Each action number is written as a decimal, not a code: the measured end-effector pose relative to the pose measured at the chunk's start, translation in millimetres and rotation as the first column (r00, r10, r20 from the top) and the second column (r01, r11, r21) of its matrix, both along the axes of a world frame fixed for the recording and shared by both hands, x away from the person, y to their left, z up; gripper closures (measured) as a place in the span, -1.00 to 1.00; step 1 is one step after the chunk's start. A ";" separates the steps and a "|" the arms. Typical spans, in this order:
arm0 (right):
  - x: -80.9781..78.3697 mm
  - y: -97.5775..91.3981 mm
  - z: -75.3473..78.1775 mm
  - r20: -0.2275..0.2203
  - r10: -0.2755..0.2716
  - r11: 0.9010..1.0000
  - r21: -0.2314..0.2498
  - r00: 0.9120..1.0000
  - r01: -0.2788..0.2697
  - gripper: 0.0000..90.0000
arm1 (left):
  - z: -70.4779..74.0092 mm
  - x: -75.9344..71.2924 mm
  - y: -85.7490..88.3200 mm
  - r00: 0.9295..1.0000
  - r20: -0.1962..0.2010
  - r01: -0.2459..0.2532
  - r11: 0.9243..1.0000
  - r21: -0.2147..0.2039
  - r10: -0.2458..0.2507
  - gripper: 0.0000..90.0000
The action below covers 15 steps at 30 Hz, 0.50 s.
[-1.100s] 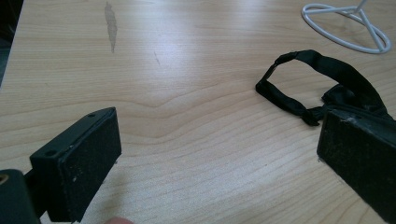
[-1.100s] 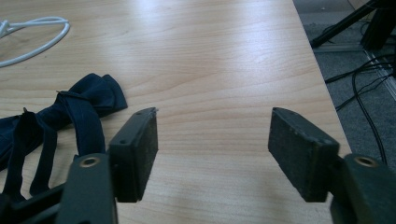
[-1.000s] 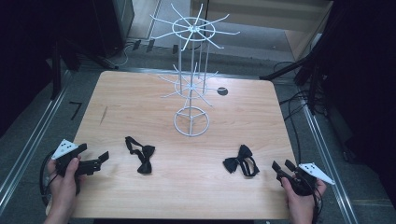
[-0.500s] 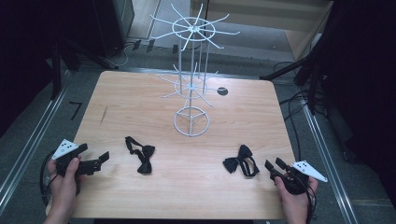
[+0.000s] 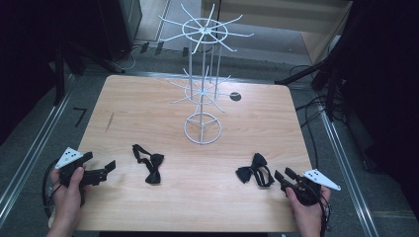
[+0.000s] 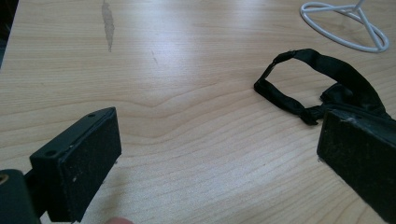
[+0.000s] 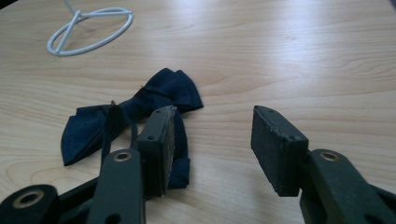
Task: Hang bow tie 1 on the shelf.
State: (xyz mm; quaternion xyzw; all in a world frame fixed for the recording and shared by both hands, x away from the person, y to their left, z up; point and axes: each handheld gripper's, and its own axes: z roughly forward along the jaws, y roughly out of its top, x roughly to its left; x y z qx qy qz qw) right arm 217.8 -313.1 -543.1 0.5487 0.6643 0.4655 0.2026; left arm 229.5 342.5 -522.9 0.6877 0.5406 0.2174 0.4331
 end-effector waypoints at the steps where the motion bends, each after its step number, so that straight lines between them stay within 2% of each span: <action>1: 0.8 2.5 -0.6 -0.011 0.018 1.000 -0.002 1.000 -0.018 0.17 | 0.1 0.0 0.0 1.000 -0.001 0.000 1.000 0.001 0.000 -1.00; 15: 5.2 11.7 -6.3 -0.067 0.061 0.998 -0.027 0.996 -0.063 0.16 | 0.0 0.1 0.0 1.000 -0.001 0.000 1.000 0.000 0.000 -1.00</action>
